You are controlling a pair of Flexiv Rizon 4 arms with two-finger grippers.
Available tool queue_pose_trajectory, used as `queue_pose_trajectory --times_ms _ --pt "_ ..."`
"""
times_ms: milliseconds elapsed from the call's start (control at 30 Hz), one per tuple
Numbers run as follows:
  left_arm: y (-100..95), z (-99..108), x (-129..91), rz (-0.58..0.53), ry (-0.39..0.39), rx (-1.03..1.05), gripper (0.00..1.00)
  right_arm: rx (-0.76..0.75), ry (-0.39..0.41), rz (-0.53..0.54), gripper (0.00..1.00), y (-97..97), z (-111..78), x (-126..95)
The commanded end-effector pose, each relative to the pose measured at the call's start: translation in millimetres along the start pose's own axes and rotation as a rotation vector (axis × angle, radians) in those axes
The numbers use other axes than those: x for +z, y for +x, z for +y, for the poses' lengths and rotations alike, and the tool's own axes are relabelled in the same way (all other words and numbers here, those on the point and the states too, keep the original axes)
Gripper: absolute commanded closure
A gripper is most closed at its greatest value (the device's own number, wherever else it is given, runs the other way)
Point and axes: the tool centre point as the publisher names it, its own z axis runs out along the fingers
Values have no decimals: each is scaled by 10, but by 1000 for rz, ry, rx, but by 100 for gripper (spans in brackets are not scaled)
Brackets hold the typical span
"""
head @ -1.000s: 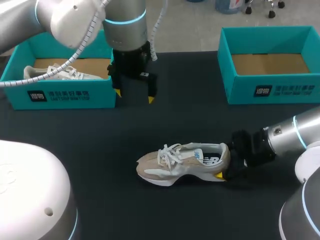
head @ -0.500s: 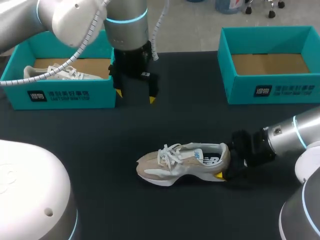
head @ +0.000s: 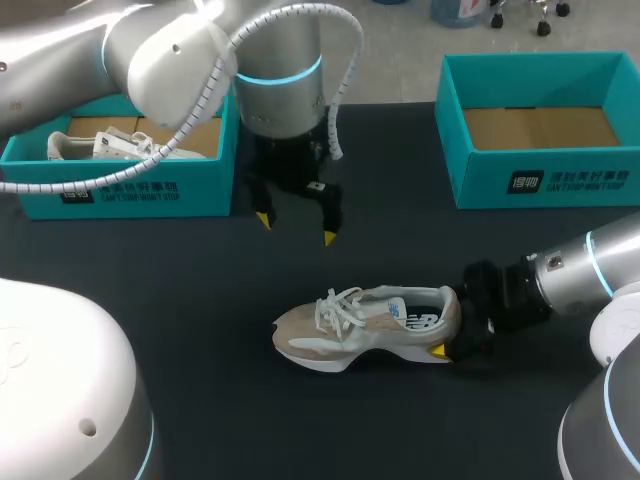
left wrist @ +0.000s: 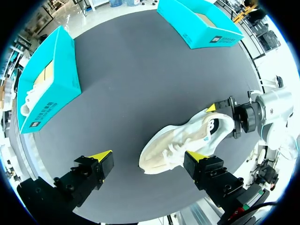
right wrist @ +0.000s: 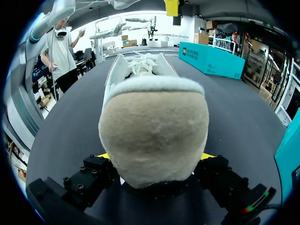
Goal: Take the shoe out of the shoebox, open the shoe tongue, remove and reinsert the insole, then place the shoe into the shoebox
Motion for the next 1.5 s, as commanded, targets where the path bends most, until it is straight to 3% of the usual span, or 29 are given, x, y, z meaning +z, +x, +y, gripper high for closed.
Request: queue_pose_trajectory --times_ms 33,533,1033,1167,1500 --pt "259 8 109 -35 12 17 0 0 0 -2 100 0 -5 21" --pt "757 -196 410 -10 39 171 0 0 0 -2 100 0 -5 21" --pt "1183 -398 794 -2 -5 286 0 0 0 -2 100 0 -5 21" --pt "1249 -393 890 -1 -39 316 0 0 0 -2 100 0 -5 21" --pt "1323 -371 1040 15 -39 199 0 0 0 -2 100 0 -5 21"
